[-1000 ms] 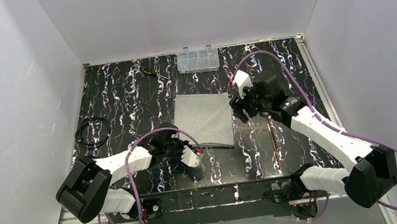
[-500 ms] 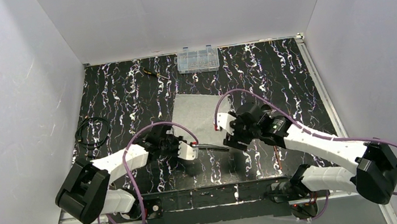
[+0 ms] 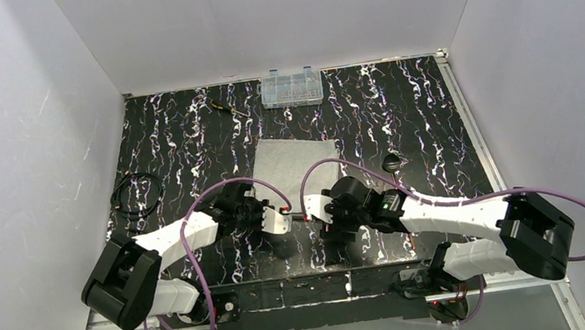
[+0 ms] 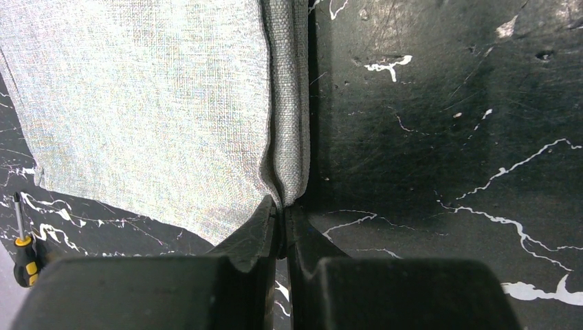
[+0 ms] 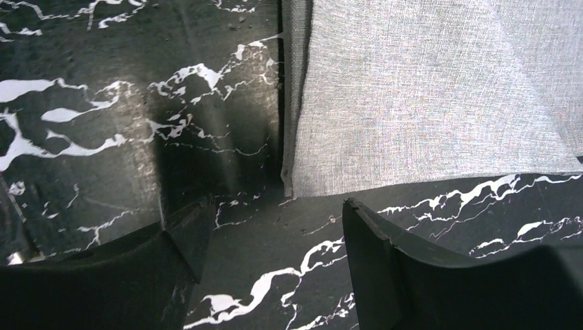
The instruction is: Fold the napkin into a case and place the utensils inside
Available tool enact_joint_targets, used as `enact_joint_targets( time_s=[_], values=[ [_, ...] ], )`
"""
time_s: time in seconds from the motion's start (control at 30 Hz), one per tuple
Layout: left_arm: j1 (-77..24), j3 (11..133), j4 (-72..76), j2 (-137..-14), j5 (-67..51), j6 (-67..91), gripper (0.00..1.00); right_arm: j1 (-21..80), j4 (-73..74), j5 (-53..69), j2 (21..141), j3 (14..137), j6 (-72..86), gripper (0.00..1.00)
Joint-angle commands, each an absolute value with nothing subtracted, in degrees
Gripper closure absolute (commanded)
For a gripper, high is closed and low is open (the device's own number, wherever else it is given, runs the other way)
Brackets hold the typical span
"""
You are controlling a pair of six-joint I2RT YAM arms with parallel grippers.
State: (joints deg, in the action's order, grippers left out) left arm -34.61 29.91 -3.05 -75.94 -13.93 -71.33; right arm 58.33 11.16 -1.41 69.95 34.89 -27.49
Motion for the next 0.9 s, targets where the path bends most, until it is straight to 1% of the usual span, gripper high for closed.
enact_joint_targets(
  time_s=[0.0,0.17,0.33,0.43,0.5,0.57,0.67,0.8,0.87],
  values=[
    [-34.3,30.0,-5.5,-75.1,-15.0,-70.6,1.00,58.7,3.8,-3.7,72.7,34.3,-26.4,0.25],
    [-34.3,29.1,-4.0,-74.8,-14.6,-70.8,1.00,58.6,0.5,-2.7,76.7,32.3,-26.2,0.29],
    [-34.3,28.7,-3.7,-75.0,-14.4,-71.7,1.00,58.6,-2.0,-4.6,78.6,32.6,-26.1,0.32],
    [-34.3,28.5,-3.5,-75.1,-14.7,-71.8,1.00,58.6,-1.2,-5.2,80.2,33.5,-25.7,0.37],
    [-34.3,28.3,-3.0,-75.4,-14.7,-72.0,1.00,58.6,-1.5,-5.0,80.9,33.9,-25.3,0.44],
    [-34.3,28.4,-2.9,-75.6,-14.6,-72.0,1.00,58.5,-1.1,-5.4,81.9,34.5,-24.6,0.59],
    [-34.2,28.5,-2.8,-75.7,-14.0,-72.1,1.00,58.5,-1.0,-5.8,82.0,34.6,-24.0,0.74],
    [-33.8,30.0,-4.4,-76.5,-13.9,-71.9,1.00,58.5,-0.7,-6.4,81.9,34.6,-23.1,0.82],
    [-33.7,30.4,-4.6,-76.4,-14.2,-71.9,1.00,58.5,-0.8,-7.4,81.6,34.6,-22.5,0.88]
  ],
)
